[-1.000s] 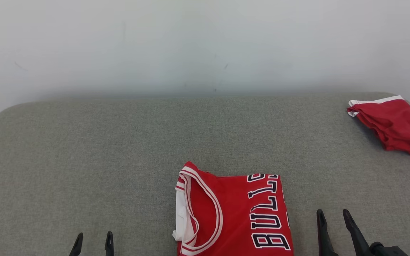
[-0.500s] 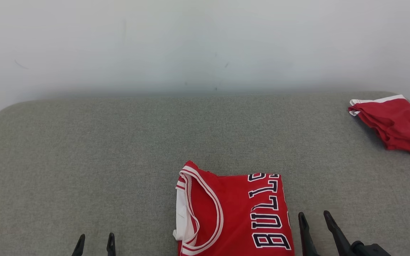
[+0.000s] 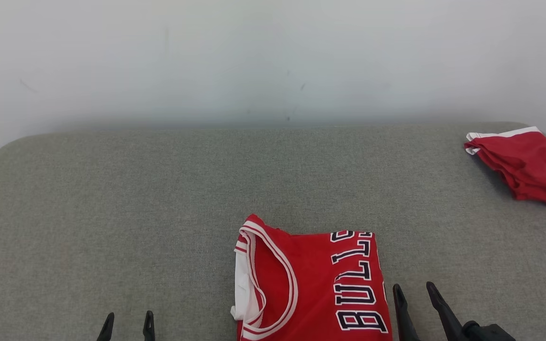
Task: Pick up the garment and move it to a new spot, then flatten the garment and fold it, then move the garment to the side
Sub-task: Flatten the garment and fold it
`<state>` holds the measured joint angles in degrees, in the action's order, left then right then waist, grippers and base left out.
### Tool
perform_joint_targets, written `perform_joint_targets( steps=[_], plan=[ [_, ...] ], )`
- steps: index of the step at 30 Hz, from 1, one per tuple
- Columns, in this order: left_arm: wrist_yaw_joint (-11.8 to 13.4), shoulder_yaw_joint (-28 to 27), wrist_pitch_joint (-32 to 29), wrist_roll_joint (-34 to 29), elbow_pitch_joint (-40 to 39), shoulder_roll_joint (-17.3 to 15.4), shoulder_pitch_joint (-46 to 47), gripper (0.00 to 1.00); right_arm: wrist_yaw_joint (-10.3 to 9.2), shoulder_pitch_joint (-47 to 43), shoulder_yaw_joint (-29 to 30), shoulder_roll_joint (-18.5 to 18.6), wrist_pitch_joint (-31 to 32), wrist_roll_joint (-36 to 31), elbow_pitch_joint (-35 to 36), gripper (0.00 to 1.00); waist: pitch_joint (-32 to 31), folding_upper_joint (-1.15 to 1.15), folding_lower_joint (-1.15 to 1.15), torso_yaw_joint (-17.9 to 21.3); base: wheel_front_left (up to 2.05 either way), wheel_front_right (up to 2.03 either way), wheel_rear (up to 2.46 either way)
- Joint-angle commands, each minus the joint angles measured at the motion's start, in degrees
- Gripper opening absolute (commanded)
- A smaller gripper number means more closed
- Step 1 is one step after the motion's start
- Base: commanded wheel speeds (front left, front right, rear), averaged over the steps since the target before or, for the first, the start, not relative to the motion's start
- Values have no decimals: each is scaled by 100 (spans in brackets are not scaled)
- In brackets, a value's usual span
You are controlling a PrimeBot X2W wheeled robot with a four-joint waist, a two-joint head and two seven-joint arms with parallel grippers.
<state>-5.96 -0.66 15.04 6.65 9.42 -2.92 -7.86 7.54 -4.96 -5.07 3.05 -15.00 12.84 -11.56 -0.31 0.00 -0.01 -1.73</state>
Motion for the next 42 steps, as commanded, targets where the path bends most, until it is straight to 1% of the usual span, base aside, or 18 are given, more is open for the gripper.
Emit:
perform_joint_targets(
  steps=[1, 42],
  plan=[
    [28, -2, 9, 12, 8, 6, 39, 100, -14, 24, -19, 11, -27, 14, -3, 100, 2, 0, 1, 0, 0, 0, 0],
    [75, 35, 9, 90, 36, 6, 30, 100, -14, -24, 46, 28, -27, 20, -32, 100, -59, 0, 1, -11, 0, 0, 0]
  ],
)
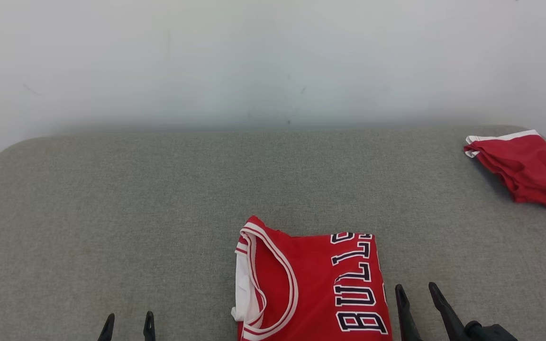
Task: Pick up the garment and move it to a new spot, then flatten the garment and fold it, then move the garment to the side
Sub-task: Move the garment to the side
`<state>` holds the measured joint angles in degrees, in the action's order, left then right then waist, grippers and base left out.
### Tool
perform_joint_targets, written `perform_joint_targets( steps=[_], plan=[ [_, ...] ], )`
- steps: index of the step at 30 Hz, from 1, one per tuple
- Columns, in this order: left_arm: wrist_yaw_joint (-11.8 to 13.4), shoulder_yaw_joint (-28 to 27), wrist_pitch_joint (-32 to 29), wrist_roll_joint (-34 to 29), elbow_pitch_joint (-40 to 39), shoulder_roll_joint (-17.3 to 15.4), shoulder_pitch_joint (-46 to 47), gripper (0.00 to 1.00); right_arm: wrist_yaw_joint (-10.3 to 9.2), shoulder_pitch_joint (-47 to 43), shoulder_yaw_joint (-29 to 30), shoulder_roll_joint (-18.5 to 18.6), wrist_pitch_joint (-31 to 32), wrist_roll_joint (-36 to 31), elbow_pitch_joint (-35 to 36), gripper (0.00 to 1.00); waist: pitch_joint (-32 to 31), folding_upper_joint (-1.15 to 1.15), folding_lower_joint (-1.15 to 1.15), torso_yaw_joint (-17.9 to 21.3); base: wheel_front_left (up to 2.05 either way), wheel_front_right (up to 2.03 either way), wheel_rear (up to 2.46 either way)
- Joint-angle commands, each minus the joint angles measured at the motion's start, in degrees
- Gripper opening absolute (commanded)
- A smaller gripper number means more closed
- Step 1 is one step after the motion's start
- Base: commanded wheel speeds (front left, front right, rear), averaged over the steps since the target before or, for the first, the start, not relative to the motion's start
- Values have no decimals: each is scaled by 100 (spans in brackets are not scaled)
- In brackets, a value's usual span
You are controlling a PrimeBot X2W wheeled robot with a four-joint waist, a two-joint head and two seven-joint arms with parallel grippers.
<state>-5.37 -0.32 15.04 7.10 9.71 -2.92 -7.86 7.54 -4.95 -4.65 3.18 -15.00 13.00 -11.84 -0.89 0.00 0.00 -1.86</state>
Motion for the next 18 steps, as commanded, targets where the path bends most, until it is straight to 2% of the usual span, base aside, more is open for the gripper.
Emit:
perform_joint_targets(
  steps=[1, 14, 18],
  plan=[
    [16, -3, 9, 48, 7, 6, 22, 100, -14, -24, 1, 14, -28, 6, -7, 100, -6, 0, 0, 7, 0, 0, 0],
    [-7, 25, 9, 52, 35, 6, 8, 100, -14, 104, 26, 8, -26, 38, -113, 100, -41, 0, 0, -7, 0, 0, 0],
    [-24, 59, 9, 13, 54, 6, 45, 100, -14, 446, -79, 151, -18, 115, -516, 100, -25, 0, 0, -40, 0, 0, 0]
  ],
)
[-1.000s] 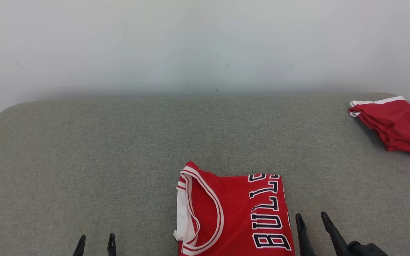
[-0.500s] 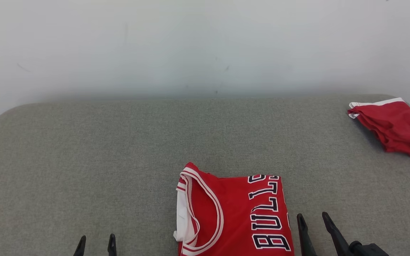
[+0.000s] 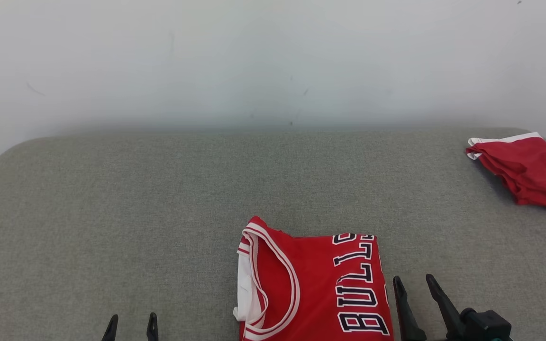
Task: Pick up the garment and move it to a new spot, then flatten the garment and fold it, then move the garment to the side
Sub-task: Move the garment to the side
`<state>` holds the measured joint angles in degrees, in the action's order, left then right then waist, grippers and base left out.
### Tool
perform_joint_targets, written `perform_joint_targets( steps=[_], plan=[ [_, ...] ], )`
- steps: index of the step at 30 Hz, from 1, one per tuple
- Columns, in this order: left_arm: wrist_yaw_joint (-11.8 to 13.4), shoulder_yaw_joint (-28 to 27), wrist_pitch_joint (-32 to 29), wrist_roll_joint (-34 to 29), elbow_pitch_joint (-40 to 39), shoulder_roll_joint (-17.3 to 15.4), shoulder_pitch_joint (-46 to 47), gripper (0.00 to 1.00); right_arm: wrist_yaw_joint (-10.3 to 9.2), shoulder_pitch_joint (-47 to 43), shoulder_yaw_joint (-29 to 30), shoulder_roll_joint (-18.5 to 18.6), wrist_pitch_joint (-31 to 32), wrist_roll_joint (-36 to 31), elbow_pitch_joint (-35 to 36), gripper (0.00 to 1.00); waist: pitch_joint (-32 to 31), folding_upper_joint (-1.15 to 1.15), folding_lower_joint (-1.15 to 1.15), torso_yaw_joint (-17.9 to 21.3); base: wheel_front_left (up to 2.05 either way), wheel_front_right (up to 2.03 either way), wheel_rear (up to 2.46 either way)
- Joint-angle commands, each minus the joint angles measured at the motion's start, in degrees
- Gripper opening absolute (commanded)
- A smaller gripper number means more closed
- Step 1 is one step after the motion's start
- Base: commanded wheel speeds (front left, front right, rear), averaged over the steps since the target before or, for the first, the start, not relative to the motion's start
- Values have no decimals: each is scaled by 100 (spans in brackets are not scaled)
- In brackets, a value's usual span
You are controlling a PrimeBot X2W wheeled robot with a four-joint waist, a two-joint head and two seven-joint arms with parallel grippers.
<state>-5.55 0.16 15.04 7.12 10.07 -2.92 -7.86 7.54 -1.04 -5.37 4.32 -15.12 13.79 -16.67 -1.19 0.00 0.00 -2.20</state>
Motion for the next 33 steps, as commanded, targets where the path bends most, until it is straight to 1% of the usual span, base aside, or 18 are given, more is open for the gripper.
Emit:
perform_joint_targets(
  steps=[1, 4, 6, 7, 12, 17, 21, 24, 25, 26, 27, 29, 33],
  plan=[
    [-11, 13, 9, 6, 20, 6, 55, 100, -14, 166, -45, 63, -6, 55, -201, 100, 11, 0, 0, -14, 0, 0, 0],
    [-36, 49, 9, -27, 41, 6, 96, 100, -14, 571, -146, 162, -6, 141, -749, 100, 35, 0, 0, -70, 0, 0, 0],
    [-32, 75, 9, -44, 53, 6, 106, 100, -14, 796, -268, 211, -6, 210, -1246, 100, 49, 0, 0, -127, 0, 0, 0],
    [-32, 75, 9, -44, 53, 6, 106, 100, -14, 796, -268, 211, -6, 210, -1246, 100, 49, 0, 0, -127, 0, 0, 0],
    [-69, 155, 9, -46, 107, 6, 193, 100, -14, 1393, -511, 309, -5, 415, -2263, 100, 84, 0, 0, -301, 0, 0, 0],
    [-89, 169, 9, -38, 117, 7, 203, 100, -14, 1764, -749, 351, 19, 702, -3149, 100, 147, 0, 0, -433, 0, 0, 0],
    [-85, 135, 9, -35, 130, 7, 228, 100, -14, 2011, -997, 324, 24, 974, -3645, 100, 201, 0, 0, -486, 0, 0, 0],
    [-83, 118, 9, -30, 139, 7, 231, 100, -14, 2136, -1221, 276, 60, 1197, -3886, 100, 230, 0, 0, -500, 0, 0, 0],
    [-85, 115, 9, -29, 146, 7, 228, 100, -14, 2158, -1309, 257, 116, 1279, -3963, 49, 235, 0, 0, -499, 0, 0, 0],
    [-86, 114, 9, -23, 147, 7, 231, 100, -14, 2182, -1389, 242, 142, 1362, -4012, 23, 240, 0, 0, -496, 0, 0, 0],
    [-86, 116, 9, -10, 150, 7, 238, 100, -14, 2211, -1463, 241, 180, 1436, -4068, 0, 245, 0, 0, -493, 0, 0, 0],
    [-70, 130, 9, 16, 160, 7, 260, 100, -14, 2260, -1599, 291, 188, 1572, -4144, 0, 250, 0, 0, -485, 0, 0, 0],
    [-35, 142, 9, 86, 151, 7, 268, 100, -16, 2456, -1768, 547, 97, 1737, -4143, 0, 267, 0, 0, -419, 0, 0, 0]
  ],
)
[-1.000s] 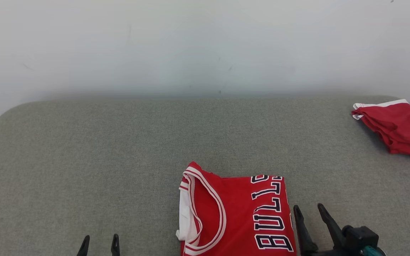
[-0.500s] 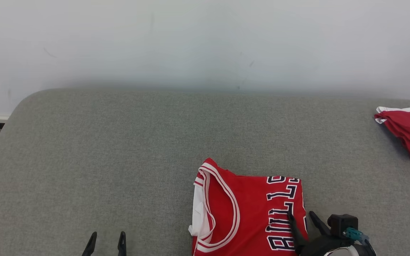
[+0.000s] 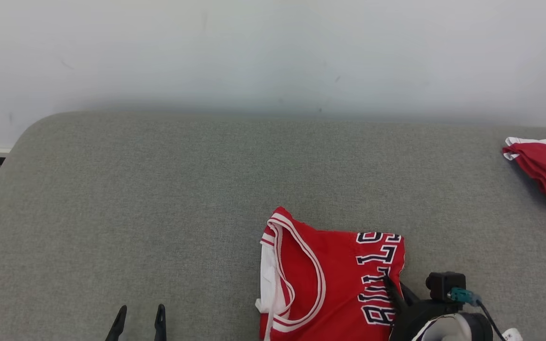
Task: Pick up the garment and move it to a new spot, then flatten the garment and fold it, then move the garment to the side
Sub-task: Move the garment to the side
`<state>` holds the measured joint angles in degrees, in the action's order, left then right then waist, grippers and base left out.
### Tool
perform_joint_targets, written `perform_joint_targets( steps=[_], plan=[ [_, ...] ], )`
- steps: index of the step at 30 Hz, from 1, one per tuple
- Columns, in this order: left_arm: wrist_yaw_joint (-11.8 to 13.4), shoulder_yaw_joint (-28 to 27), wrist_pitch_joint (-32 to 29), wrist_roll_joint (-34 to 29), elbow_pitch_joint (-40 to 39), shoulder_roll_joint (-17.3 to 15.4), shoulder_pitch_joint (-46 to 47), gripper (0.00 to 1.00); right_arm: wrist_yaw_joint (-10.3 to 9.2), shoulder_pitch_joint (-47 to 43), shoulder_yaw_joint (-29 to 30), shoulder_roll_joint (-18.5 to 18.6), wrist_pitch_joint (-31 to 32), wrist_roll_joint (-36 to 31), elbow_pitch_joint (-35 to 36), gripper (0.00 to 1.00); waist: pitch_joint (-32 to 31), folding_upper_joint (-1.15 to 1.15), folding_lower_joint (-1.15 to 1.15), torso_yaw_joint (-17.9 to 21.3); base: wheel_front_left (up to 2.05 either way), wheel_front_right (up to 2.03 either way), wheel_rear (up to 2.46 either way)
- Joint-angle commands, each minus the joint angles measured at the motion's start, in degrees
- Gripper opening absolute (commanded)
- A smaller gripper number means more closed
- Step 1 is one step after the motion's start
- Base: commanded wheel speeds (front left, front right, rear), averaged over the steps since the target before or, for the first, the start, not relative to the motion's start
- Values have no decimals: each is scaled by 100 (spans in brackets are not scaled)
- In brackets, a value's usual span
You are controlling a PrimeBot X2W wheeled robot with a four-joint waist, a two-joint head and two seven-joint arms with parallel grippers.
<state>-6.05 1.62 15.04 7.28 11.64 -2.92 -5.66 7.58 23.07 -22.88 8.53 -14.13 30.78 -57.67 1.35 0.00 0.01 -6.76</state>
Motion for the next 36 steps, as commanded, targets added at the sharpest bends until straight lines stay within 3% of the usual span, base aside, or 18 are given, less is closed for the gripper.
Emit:
perform_joint_targets(
  steps=[1, 11, 22, 36],
  plan=[
    [22, 4, 9, 76, -16, 7, 46, 100, -20, 115, -39, 214, -30, 60, -26, 0, 23, 0, -1, 66, 0, 0, 0],
    [21, 35, 9, 78, -75, 7, 206, 100, -19, 1126, -450, 1232, -99, 14, 286, 0, 322, 0, -1, 500, 0, 0, 0],
    [-71, 95, 10, -25, -336, 5, 703, 100, -19, 2441, -826, 2367, 218, 83, 561, 0, 1103, 0, -1, 818, 0, 0, 0],
    [-140, 297, 9, -242, -836, -97, 1374, 100, -19, 3988, -796, 3181, 579, 152, 344, 0, 2165, 0, -1, 1001, 0, 0, 0]
  ],
)
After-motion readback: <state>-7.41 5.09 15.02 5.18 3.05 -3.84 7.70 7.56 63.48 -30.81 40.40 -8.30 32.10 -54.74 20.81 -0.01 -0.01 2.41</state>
